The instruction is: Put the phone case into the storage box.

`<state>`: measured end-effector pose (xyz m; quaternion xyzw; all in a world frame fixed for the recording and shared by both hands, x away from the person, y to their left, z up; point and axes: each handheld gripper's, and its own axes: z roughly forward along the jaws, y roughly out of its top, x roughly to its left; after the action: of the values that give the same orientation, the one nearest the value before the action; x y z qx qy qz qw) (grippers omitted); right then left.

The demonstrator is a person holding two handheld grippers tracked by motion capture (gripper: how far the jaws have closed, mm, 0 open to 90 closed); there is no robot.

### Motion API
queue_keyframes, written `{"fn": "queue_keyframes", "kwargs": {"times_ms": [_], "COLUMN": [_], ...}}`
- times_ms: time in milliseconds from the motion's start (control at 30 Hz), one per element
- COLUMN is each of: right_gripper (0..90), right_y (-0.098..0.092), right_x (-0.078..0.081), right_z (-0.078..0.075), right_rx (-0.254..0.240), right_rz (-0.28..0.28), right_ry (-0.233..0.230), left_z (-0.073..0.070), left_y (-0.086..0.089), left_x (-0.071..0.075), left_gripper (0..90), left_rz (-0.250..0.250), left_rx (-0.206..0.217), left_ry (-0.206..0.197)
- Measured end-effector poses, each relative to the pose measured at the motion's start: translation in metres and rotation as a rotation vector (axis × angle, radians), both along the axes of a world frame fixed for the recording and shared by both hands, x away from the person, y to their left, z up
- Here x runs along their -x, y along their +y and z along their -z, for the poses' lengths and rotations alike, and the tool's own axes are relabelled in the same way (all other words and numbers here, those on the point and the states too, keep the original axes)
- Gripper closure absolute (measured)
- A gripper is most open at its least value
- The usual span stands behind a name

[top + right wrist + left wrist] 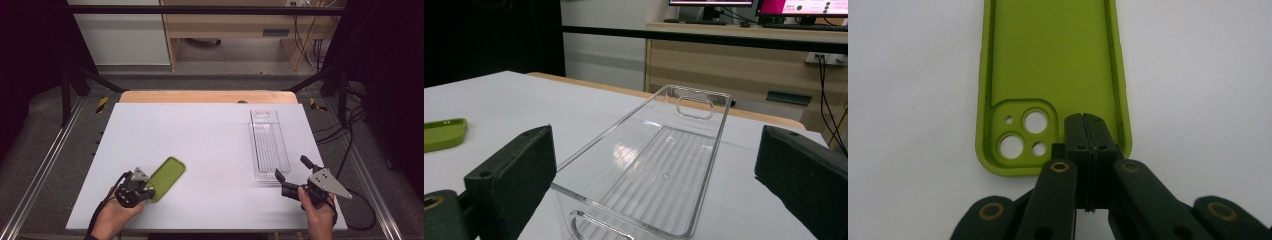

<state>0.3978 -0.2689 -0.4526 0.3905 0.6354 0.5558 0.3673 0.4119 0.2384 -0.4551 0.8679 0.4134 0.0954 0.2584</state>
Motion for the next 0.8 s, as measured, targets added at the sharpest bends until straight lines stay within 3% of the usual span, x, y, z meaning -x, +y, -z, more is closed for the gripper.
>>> {"fn": "queue_keyframes", "kwargs": {"times_ms": [100,200,500,600,700,767,800], "right_gripper": [3.5,3.5,3.5,3.5,3.5,3.5,3.5], "right_y": [0.000,0.000,0.000,-0.002,-0.004,-0.005,-0.005], "right_x": [0.000,0.000,0.000,0.001,0.001,0.000,0.000], "right_z": [0.000,0.000,0.000,0.000,-0.001,-0.001,-0.002], "right_rx": [-0.001,-0.001,-0.003,-0.008,-0.019,-0.023,-0.023], "right_rz": [0.002,0.002,0.001,0.003,0.011,0.013,0.012], "right_ry": [0.002,0.000,-0.001,-0.001,-0.004,-0.006,-0.007], "left_z": [0.000,0.001,-0.002,-0.010,-0.019,-0.021,-0.021], "left_y": [0.004,0.009,0.011,0.011,0.010,0.011,0.011], "left_x": [0.001,0.002,0.005,0.005,0.005,0.005,0.004], "left_gripper": [90.0,90.0,90.0,90.0,87.6,77.4,67.8], "left_rz": [-0.005,-0.016,-0.009,-0.013,-0.018,-0.037,-0.046], "left_rx": [-0.007,0.015,-0.004,0.001,0.007,0.005,0.000], "left_ry": [-0.006,-0.009,-0.007,-0.041,-0.108,-0.157,-0.181]}}
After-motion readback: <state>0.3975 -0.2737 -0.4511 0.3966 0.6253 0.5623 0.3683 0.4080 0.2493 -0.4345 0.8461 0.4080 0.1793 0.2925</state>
